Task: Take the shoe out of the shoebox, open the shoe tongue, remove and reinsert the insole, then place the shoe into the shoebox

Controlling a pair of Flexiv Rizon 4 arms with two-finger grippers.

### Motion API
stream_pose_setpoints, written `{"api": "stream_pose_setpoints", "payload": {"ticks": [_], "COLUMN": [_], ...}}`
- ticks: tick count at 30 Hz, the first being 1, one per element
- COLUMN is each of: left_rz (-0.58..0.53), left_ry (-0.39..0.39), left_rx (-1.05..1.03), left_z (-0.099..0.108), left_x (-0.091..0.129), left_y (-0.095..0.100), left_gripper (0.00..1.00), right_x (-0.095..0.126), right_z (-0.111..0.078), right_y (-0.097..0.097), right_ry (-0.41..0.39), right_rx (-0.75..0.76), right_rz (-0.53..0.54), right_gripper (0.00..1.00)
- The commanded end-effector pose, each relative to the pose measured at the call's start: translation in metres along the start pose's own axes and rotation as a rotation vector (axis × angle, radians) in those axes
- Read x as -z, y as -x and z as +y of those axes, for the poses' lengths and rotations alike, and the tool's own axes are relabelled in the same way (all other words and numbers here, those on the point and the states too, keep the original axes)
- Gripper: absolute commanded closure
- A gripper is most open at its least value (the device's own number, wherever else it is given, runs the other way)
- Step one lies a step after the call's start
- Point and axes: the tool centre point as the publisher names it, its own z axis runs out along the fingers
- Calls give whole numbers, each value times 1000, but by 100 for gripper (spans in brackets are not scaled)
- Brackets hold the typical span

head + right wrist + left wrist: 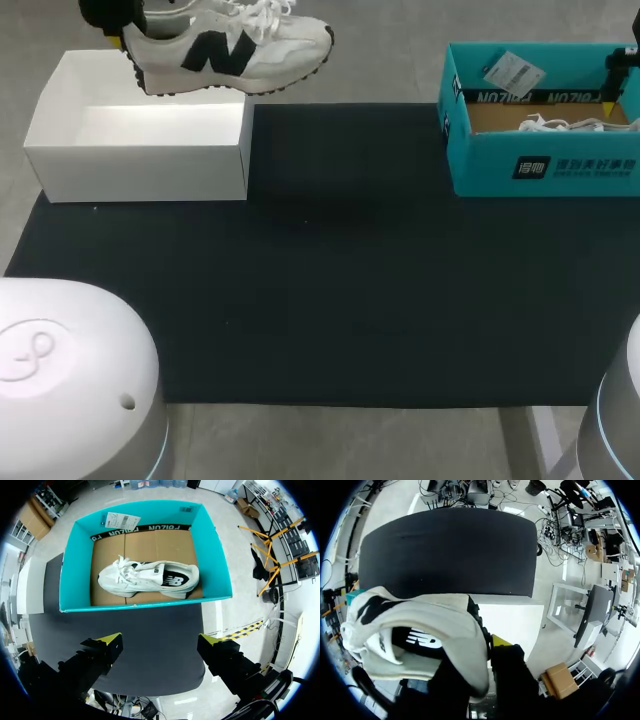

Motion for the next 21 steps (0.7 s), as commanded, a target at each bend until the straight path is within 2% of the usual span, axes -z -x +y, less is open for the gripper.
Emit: {"api": "stream_pose_setpoints", "payload": {"ticks": [1,18,21], "left_rz": [-3,-3,-11], "left_ry": [130,130,79], "left_rx": [2,2,-12], "left_z": [-5,-5,-14], "left_x": [4,4,7], "left_y": [6,6,21], "left_gripper": [100,100,100], "right_x": [0,0,0], "right_z": [-1,-1,-1], "right_y": [0,0,0], "right_ry": [2,2,2], "right_rx": [-1,-1,-1], "right_rz": [0,0,0], "right_gripper": [0,0,0]}}
